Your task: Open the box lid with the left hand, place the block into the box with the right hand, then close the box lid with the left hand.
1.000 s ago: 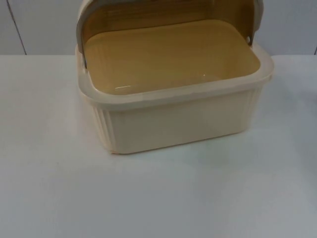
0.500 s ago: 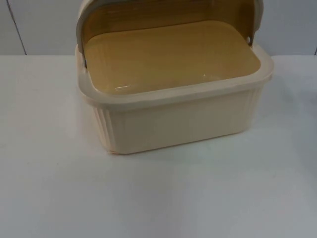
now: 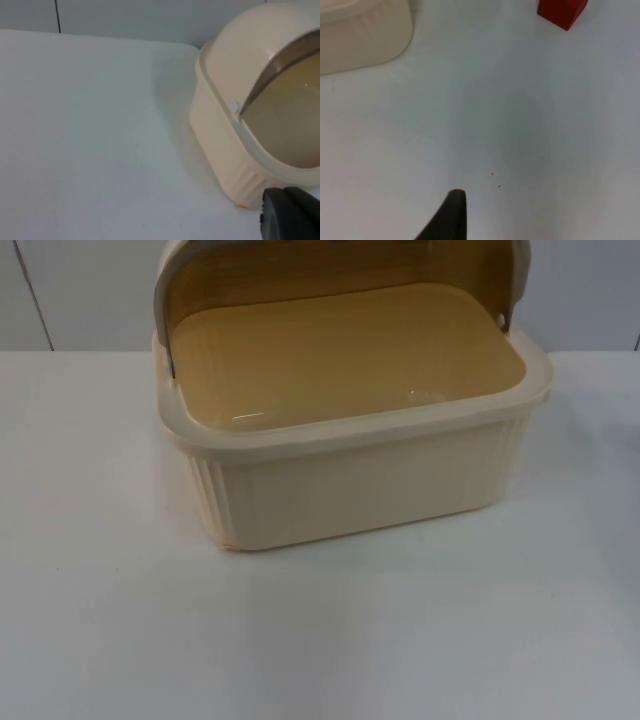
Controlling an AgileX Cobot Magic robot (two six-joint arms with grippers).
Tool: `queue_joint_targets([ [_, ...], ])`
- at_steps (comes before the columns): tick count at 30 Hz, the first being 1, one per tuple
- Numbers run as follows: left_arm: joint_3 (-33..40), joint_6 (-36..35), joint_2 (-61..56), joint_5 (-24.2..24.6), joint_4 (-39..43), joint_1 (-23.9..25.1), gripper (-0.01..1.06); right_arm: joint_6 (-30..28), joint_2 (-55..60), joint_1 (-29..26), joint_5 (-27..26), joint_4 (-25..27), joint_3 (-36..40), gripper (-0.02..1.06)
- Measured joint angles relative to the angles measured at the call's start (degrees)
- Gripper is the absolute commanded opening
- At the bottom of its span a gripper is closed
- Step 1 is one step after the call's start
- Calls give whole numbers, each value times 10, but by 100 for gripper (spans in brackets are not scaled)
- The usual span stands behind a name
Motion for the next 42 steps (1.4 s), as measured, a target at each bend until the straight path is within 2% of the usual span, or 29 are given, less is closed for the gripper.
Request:
queue_joint_targets([
  [5, 1, 0, 0, -4, 7, 0, 0, 0, 1, 0, -5, 1, -5, 105],
  [10, 1, 0, 0, -6, 8, 0, 0, 3, 35, 0, -5, 1, -51, 105],
  [14, 1, 0, 0, -9, 17, 0, 0, 5, 108, 0, -5, -1, -100, 105],
  [18, 1, 0, 0, -9, 24, 0, 0, 20, 184, 0, -7, -33, -139, 105],
  [20, 1, 0, 0, -9, 26, 0, 0, 29, 252, -18, -7, -52, -178, 105],
  [26, 1, 0, 0, -9, 26, 0, 0, 30, 356, -65, -11, -52, -248, 105],
  [31, 1, 0, 0, -10, 27, 0, 0, 33, 495, -79, -73, -43, -321, 105],
  [32, 1, 0, 0, -10, 27, 0, 0, 33, 495, -79, -73, -43, -321, 105],
  [36, 1, 0, 0, -11, 29, 0, 0, 51, 595, -79, -130, -7, -366, 105],
  [37, 1, 0, 0, -11, 29, 0, 0, 51, 595, -79, -130, -7, -366, 105],
  [42, 1, 0, 0, -12, 30, 0, 0, 119, 689, -79, -215, 3, -392, 105],
])
